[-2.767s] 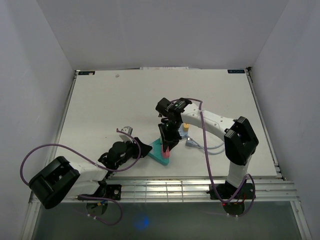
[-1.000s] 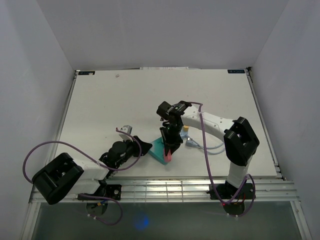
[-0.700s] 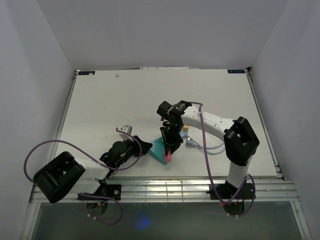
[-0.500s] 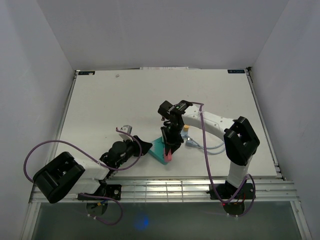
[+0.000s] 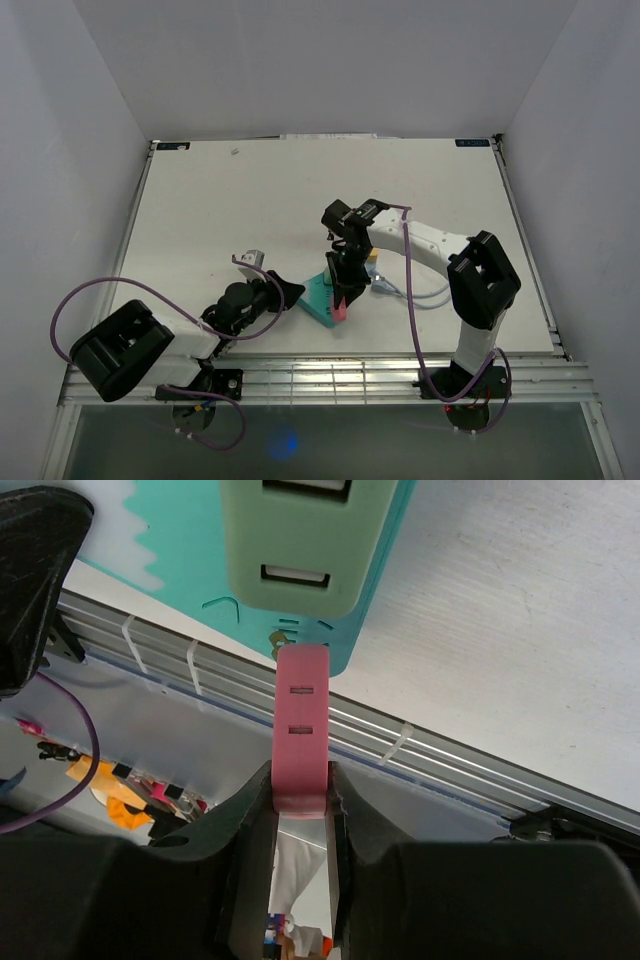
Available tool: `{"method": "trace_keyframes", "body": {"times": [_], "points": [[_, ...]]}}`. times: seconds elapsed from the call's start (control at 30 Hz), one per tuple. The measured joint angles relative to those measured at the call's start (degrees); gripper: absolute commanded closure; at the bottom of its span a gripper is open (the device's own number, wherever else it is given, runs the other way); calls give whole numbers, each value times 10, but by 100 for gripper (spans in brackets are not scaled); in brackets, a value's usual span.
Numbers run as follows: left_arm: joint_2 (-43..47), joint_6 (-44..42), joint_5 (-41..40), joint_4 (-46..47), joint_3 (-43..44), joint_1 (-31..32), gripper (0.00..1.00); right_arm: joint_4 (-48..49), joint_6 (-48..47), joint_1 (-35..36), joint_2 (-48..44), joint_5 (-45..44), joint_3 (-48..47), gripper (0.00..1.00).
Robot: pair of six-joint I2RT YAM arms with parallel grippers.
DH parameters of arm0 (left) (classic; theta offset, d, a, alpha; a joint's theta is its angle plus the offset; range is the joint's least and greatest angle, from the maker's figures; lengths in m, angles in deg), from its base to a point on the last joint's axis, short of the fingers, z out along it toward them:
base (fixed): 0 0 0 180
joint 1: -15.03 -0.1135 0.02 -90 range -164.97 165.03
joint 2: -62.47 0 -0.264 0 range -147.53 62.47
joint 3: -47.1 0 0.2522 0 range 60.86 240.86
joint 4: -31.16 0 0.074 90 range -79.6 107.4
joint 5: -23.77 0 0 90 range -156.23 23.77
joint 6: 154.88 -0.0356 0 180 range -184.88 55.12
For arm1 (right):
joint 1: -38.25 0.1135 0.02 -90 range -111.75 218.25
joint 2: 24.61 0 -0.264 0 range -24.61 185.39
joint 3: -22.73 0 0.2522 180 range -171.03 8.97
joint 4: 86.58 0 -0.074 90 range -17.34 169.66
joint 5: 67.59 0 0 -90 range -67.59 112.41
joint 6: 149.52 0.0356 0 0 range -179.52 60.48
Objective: Insert the plug
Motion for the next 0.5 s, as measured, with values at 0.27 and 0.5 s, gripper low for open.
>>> {"method": "trace_keyframes", "body": {"times": [0.27,0.5], "points": [[-2,-3,-3,4,0,0,56,2,-3,-10,4,1,0,92],[-2,-3,-3,4,0,0,57,1,-4,-10,10,1,-3,92]]}}
